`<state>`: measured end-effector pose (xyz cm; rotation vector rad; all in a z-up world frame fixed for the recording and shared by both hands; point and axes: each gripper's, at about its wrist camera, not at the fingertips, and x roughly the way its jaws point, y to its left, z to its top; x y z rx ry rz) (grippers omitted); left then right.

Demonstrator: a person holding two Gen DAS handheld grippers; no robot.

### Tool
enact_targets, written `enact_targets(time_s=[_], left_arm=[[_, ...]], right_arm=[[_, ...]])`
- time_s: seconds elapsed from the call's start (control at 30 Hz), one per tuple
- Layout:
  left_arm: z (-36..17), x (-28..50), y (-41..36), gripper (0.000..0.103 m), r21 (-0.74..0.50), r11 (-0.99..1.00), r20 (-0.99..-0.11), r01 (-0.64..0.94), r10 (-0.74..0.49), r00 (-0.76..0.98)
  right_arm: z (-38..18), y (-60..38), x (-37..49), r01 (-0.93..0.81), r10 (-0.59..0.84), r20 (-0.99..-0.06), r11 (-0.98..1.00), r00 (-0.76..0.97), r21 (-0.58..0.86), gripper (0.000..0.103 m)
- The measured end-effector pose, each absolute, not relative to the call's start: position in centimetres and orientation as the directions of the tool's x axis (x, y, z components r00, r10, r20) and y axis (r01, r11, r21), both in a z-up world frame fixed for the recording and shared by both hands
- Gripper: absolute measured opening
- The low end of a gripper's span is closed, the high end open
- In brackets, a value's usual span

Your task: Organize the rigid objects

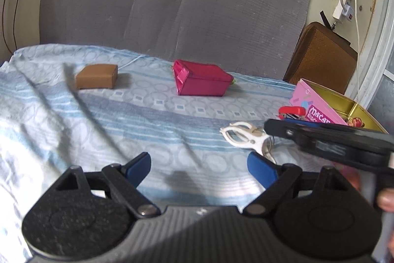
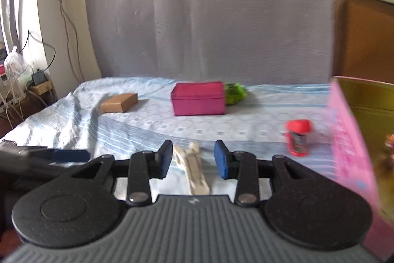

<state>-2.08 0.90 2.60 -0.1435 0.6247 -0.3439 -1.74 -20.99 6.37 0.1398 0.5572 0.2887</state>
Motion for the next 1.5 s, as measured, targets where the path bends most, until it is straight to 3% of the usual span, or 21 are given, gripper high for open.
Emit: enact_targets(time_s=[0.03,0.2,0.37,0.47,0.57,0.67,0.83,0.97,1.03,1.13,1.27,1.37,1.5], left_arm=[[2.6,-2.2,0.9,0.089,-0.234,0.932,-0.55,0.275,-0.361,0.753],[2.6,-2.2,-0.4,0.089,-0.239,0.915,-0.559,0.324,-0.403,0.724],[2.5,-2.5,-3.6,0.089,-0.249,0.875,-0.561,0.415,-0.48,0.675],[2.5,-3.3,-5.7,0.089,-0.211,0.852,-0.563,0.479,-0.507,0.653],[2.7,-3.8,-8.1,0.087,-0.131,0.84,-0.565,0.526,-0.499,0.657],[3.1,-3.6,-10.2,0.078,-0.065,0.827,-0.568,0.559,-0.491,0.66],[3.2,-2.4,-12.3,0.056,0.049,0.802,-0.59,0.596,-0.458,0.664],[3.0,-1.7,-13.0,0.052,0.089,0.761,-0.604,0.642,-0.471,0.643],[2.9,-1.5,-13.2,0.043,0.096,0.739,-0.603,0.667,-0.491,0.629],[2.6,-0.8,-13.4,0.042,0.069,0.725,-0.63,0.685,-0.501,0.593],[2.0,0.2,-13.0,0.033,-0.004,0.724,-0.651,0.69,-0.526,0.547],[1.5,0.6,-13.0,0.023,-0.014,0.731,-0.671,0.682,-0.513,0.536],[1.2,0.1,-13.1,0.01,-0.011,0.722,-0.658,0.691,-0.525,0.539]], right_arm=[[6.0,-20.9,-1.5,-0.216,0.291,-0.513,0.955,0.808,0.202,0.024],[5.1,-25.0,-2.9,-0.077,0.287,-0.497,0.913,0.819,0.4,0.024],[4.4,-28.2,-8.8,0.03,0.251,-0.526,0.883,0.813,0.468,0.024],[3.1,-29.4,-12.9,0.083,0.207,-0.558,0.889,0.803,0.45,0.027],[3.1,-29.2,-16.2,0.074,0.134,-0.555,0.939,0.821,0.337,0.026],[3.8,-28.1,-17.1,0.037,0.086,-0.532,0.976,0.842,0.215,0.028],[4.5,-27.6,-15.3,-0.046,0.115,-0.496,0.988,0.861,0.148,0.028],[4.2,-27.3,-12.3,-0.088,0.134,-0.517,0.99,0.845,0.113,0.028],[3.9,-27.3,-11.1,-0.098,0.144,-0.536,0.989,0.832,0.113,0.028],[3.3,-27.2,-9.9,-0.112,0.149,-0.565,0.989,0.811,0.1,0.028],[3.0,-27.0,-9.0,-0.121,0.154,-0.582,0.988,0.799,0.095,0.027],[3.0,-26.6,-8.9,-0.124,0.141,-0.582,0.99,0.801,0.069,0.023],[3.0,-26.7,-8.8,-0.118,0.139,-0.58,0.99,0.803,0.075,0.009]])
